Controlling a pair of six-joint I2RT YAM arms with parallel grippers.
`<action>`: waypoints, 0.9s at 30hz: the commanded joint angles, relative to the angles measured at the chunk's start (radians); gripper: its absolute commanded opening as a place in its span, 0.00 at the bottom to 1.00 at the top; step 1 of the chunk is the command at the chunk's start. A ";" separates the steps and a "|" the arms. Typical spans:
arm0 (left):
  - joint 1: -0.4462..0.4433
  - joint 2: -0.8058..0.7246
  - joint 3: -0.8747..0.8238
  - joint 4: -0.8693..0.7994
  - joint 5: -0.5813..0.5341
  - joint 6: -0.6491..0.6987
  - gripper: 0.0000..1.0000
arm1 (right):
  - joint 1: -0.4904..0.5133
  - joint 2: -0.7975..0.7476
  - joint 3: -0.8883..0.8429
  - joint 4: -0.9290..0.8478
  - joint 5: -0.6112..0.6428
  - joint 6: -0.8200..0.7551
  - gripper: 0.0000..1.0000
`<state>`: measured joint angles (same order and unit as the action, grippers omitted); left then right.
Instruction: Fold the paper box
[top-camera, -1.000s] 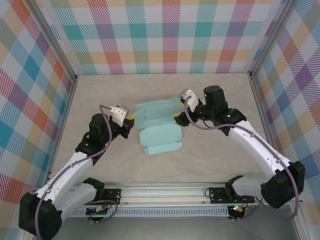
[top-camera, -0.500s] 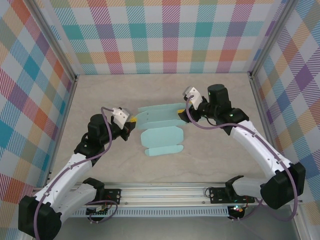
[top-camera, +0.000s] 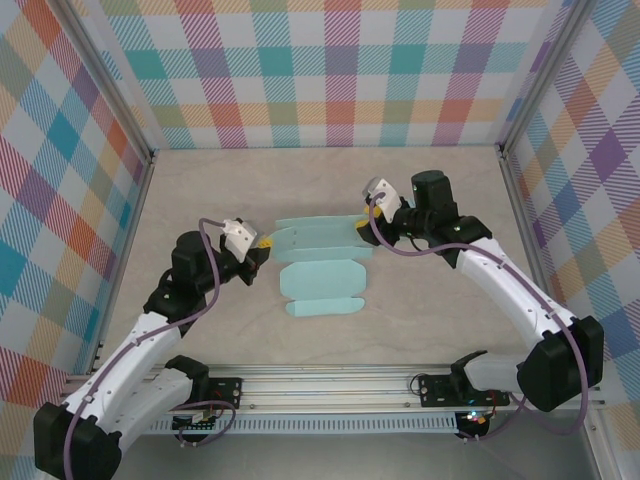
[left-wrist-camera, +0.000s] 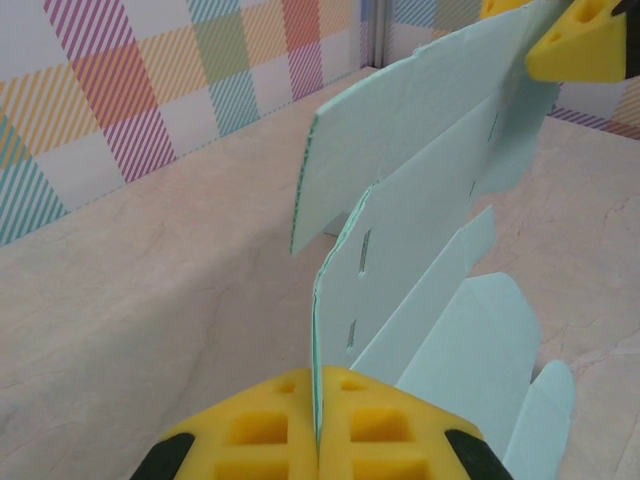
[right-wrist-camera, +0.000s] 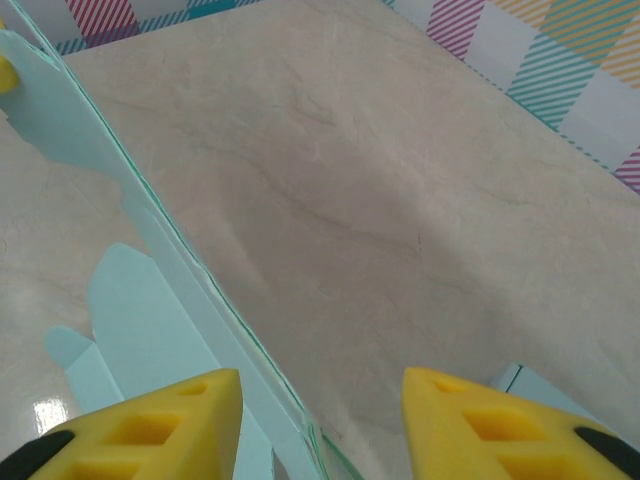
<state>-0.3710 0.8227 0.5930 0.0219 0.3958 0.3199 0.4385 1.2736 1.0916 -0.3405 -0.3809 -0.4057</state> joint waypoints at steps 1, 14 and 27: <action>-0.002 -0.028 0.008 -0.018 0.004 0.029 0.00 | -0.016 -0.004 -0.025 0.020 -0.038 -0.007 0.47; -0.002 -0.004 0.087 -0.074 0.007 0.025 0.39 | -0.032 -0.012 -0.023 0.021 -0.174 0.003 0.00; -0.003 0.109 0.431 -0.217 0.071 0.183 1.00 | -0.032 0.054 0.040 -0.040 -0.303 0.000 0.00</action>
<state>-0.3710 0.8780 0.9443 -0.1173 0.4030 0.4435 0.4118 1.3148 1.0908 -0.3653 -0.6075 -0.3985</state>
